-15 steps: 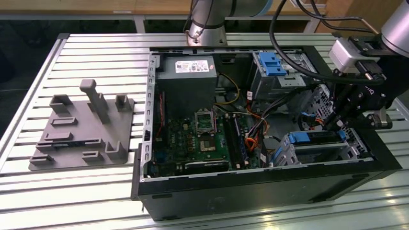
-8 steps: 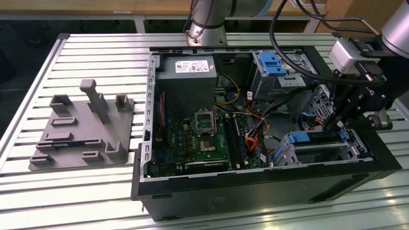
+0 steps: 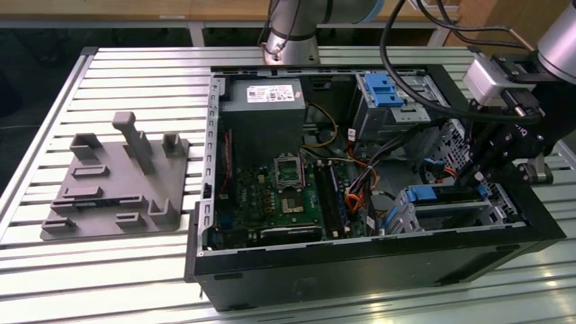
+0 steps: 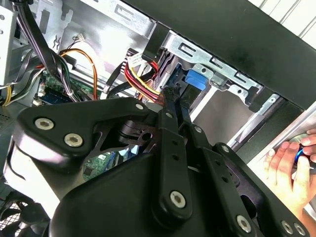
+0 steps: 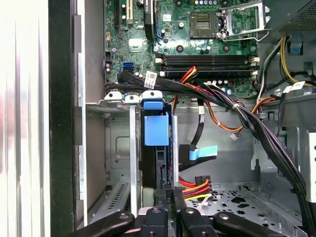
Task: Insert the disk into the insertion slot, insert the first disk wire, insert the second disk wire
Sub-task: 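Insert the first disk wire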
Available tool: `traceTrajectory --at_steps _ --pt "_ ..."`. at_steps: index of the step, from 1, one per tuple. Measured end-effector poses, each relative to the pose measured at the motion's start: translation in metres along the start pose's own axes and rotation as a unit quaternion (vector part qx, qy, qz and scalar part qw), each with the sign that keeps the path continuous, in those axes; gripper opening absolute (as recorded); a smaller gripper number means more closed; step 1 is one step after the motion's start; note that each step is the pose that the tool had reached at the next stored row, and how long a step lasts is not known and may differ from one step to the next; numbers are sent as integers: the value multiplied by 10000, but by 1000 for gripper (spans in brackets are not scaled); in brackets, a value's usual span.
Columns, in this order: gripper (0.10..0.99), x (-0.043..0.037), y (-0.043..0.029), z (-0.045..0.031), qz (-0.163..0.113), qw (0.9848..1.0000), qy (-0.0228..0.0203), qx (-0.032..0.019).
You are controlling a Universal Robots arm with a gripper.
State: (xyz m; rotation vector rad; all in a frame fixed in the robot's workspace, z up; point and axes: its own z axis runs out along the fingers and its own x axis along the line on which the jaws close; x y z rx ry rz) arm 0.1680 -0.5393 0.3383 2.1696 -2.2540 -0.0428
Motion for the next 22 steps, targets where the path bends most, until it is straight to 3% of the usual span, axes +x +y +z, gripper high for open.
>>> traceTrajectory --at_steps 22 --pt "165 22 -12 50 0 10000 3 -23"
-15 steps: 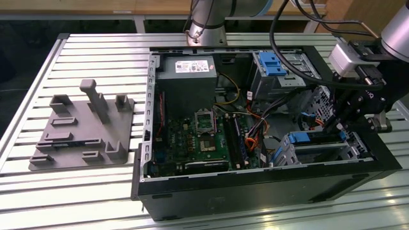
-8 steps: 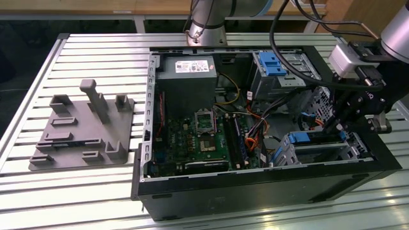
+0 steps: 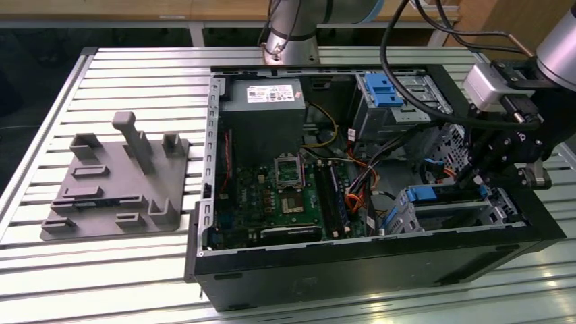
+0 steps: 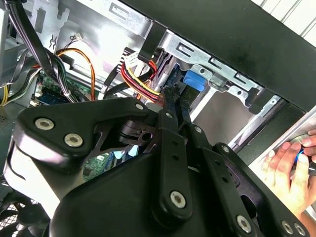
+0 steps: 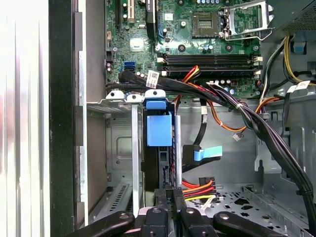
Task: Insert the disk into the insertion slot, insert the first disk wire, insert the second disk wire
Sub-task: 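Insert the first disk wire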
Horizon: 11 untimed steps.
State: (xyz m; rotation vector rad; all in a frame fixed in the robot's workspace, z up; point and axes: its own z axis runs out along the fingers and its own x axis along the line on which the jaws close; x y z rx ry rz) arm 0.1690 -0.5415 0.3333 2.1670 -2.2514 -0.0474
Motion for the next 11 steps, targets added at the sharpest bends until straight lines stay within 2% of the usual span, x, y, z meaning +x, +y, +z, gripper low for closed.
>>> traceTrajectory --at_steps 9,11 --pt "165 10 -6 71 0 10000 6 -2" --pt "165 12 -7 84 -1 10000 -4 -4"
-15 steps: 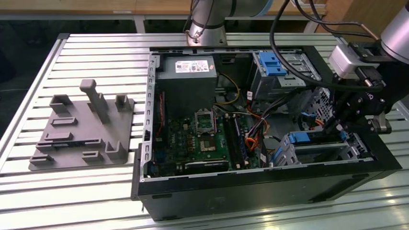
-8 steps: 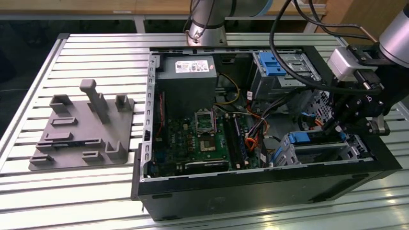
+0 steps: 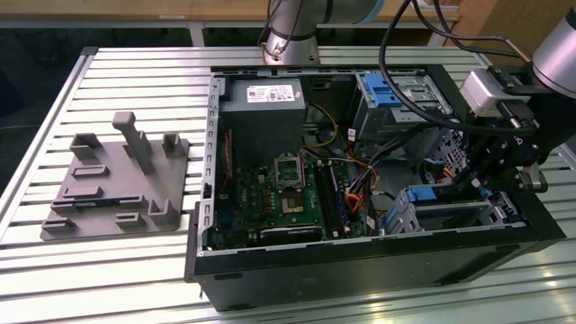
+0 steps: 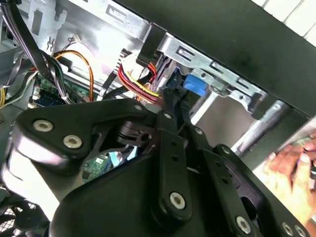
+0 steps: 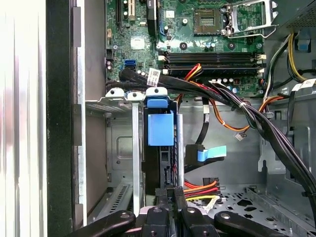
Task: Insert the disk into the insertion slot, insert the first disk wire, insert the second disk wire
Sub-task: 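Insert the first disk wire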
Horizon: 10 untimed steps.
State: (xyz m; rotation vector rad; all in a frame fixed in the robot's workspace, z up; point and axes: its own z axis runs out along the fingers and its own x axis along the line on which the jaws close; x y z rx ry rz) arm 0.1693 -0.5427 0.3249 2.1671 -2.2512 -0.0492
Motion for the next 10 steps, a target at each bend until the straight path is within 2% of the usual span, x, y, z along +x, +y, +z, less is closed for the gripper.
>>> traceTrajectory --at_steps 1,2,3,4,5,6,10 --pt "173 0 1 9 0 10000 -8 -1" --pt "231 1 1 8 1 10000 -6 0" --pt "231 1 1 -6 1 10000 3 1" --pt "294 1 2 -20 1 10000 2 1" --pt "294 1 2 -45 1 10000 4 1" --pt "361 0 3 -78 1 10000 6 2" --pt "361 -13 10 -259 1 10000 9 2"
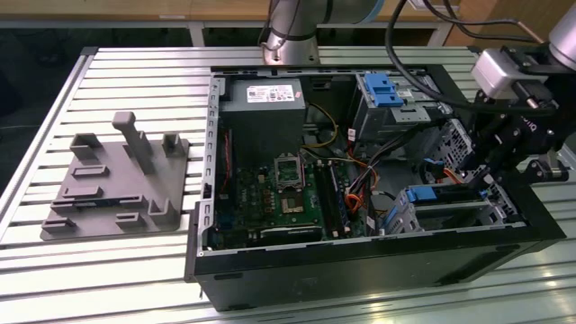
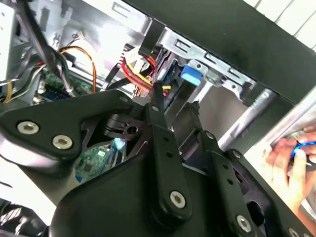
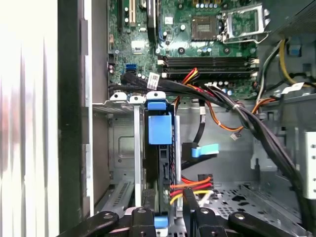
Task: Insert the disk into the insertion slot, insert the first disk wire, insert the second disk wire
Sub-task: 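Insert the first disk wire, then insert the second disk wire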
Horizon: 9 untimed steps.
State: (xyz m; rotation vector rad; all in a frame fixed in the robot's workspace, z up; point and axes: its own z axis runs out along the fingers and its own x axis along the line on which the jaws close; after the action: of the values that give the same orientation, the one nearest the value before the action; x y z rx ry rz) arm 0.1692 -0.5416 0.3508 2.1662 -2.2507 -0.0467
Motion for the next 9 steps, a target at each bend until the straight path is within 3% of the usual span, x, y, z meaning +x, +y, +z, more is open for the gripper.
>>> traceTrajectory --at_steps 2,9 --pt "361 -1 1 -43 0 10000 -1 0" --pt "361 -1 1 -51 0 10000 -1 0"
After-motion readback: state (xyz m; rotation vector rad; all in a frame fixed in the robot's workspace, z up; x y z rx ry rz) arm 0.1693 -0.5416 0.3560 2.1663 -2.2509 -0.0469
